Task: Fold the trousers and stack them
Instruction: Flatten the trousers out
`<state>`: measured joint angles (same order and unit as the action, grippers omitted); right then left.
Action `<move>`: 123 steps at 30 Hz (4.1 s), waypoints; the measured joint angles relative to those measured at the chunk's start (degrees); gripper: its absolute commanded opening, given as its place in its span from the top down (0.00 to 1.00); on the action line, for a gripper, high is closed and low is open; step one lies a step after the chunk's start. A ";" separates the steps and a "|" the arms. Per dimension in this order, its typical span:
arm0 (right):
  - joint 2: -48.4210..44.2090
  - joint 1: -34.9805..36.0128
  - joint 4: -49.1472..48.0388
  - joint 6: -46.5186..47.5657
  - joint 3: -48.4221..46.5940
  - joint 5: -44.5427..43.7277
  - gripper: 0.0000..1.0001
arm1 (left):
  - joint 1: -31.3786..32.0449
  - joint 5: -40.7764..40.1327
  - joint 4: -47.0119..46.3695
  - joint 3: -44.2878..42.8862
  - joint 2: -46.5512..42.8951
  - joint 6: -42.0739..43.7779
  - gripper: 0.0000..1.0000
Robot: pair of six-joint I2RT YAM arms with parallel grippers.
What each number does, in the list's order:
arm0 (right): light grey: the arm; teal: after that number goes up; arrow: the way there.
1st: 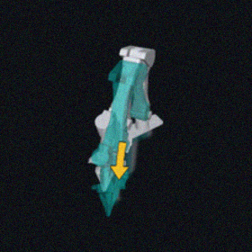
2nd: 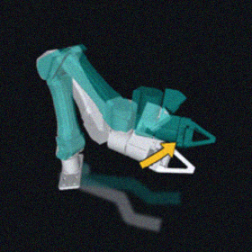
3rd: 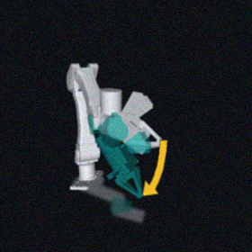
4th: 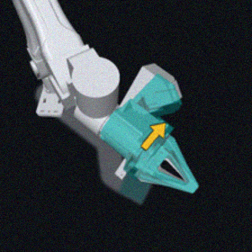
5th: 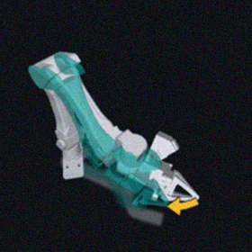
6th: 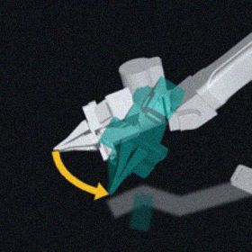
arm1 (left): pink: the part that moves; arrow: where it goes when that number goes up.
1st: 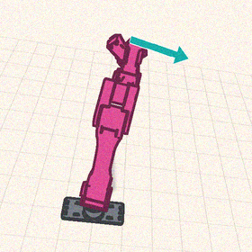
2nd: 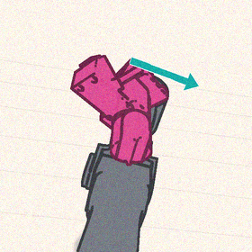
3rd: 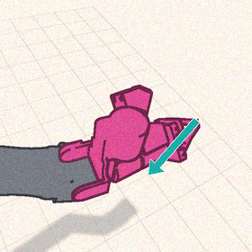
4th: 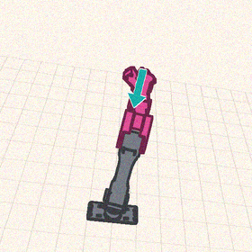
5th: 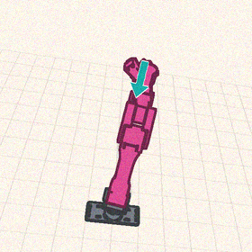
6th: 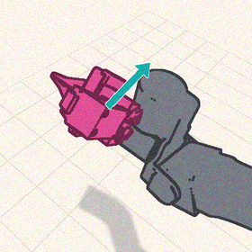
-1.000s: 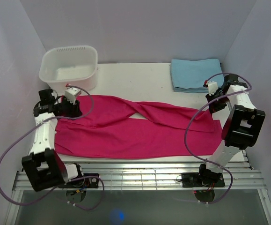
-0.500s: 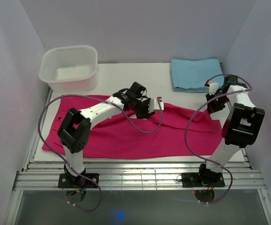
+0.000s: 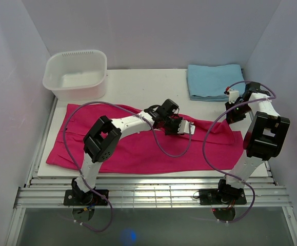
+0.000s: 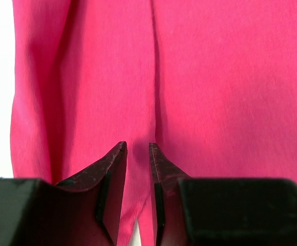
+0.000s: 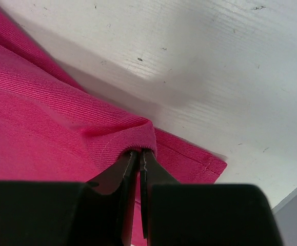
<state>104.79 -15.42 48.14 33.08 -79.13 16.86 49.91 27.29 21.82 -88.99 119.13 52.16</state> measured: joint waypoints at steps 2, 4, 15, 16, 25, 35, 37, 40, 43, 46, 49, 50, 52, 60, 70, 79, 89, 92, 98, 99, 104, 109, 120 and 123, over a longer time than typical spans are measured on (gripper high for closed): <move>0.15 0.00 0.07 0.00 -0.15 0.02 0.92 | 0.76 0.02 -1.16 0.02 0.59 0.66 0.63; 0.26 0.00 0.07 0.00 -0.22 0.04 0.92 | 1.31 -0.02 -2.03 0.04 1.31 1.01 0.60; 0.28 0.00 0.09 0.02 -0.22 0.07 0.92 | 2.36 -3.28 -7.26 0.37 3.08 2.08 0.73; 0.28 0.00 0.09 0.02 -0.22 0.09 0.92 | 2.36 -3.61 -7.37 0.39 3.26 2.29 0.74; 0.46 0.00 0.11 0.04 -0.22 0.22 0.92 | 2.45 -4.48 -7.28 0.44 3.48 3.87 0.80; 0.57 0.00 0.15 1.33 -0.24 0.15 0.92 | 1.90 -1.36 -9.70 5.86 -0.39 -0.46 1.00; 0.66 -0.02 0.13 2.21 -0.13 0.17 0.92 | 1.01 0.92 -10.36 7.93 -4.13 -4.92 1.00; 0.66 -0.26 -0.13 3.91 1.57 0.35 0.92 | -1.86 4.35 -14.12 6.67 -7.89 -15.85 1.00; 0.48 -0.37 0.15 5.90 5.31 0.87 0.92 | -7.74 6.19 -20.06 -1.36 -6.34 -31.21 1.00; 0.02 -0.37 1.97 7.63 7.91 2.86 0.92 | -14.40 6.99 -23.43 -17.03 1.92 -46.56 1.00; -1.92 0.68 3.52 9.84 7.69 6.78 0.92 | -17.62 7.10 -23.71 -30.10 12.92 -56.41 0.96; -2.69 0.63 4.52 10.75 7.32 6.99 0.92 | -18.03 6.14 -24.09 -31.39 15.58 -58.10 0.77; -3.80 -0.09 7.26 12.28 6.45 6.95 0.92 | -18.53 4.50 -23.32 -31.34 19.47 -60.26 0.63; -3.52 -5.66 16.35 14.36 0.26 7.41 0.92 | -21.22 0.22 -13.20 -23.34 17.79 -60.70 0.44; 5.31 -9.88 20.44 11.82 -17.49 8.17 0.92 | -44.02 -1.99 0.72 0.20 -22.47 -54.01 0.48; 7.04 -9.97 13.16 10.97 -15.87 -2.12 0.92 | -68.61 -4.92 10.19 16.02 -25.16 -44.30 0.56; 11.93 -9.97 6.45 9.14 -14.40 -10.91 0.92 | -76.43 -8.92 16.92 18.73 -13.14 -41.00 0.60; 11.93 -9.79 6.40 9.14 -14.91 -10.21 0.92 | -79.95 -7.74 18.47 16.92 -11.76 -41.05 0.61; 11.72 -8.85 7.41 9.79 -14.78 -8.70 0.84 | -82.07 -8.81 18.75 17.77 -13.42 -39.12 0.62; 11.58 -8.87 7.41 9.77 -14.71 -8.52 0.76 | -82.27 -9.27 18.62 18.21 -14.21 -38.86 0.61; 10.45 -8.98 7.69 10.78 -14.93 -8.63 0.24 | -83.87 -10.49 18.78 19.19 -17.99 -37.92 0.52; 7.32 -9.27 8.96 13.00 -14.58 -9.68 0.11 | -83.52 -7.85 20.41 18.49 -23.32 -35.67 0.44; -9.38 -6.25 13.25 18.43 4.66 -5.81 0.68 | -72.41 -6.23 17.59 16.41 -25.18 -32.96 0.41; -8.55 -3.76 11.28 18.25 13.57 -6.54 0.72 | -70.73 -7.56 14.75 17.20 -21.79 -34.84 0.46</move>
<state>96.25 -19.18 59.42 51.33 -65.56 10.33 -20.82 19.73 36.58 -71.79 97.34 17.32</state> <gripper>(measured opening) 0.297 0.565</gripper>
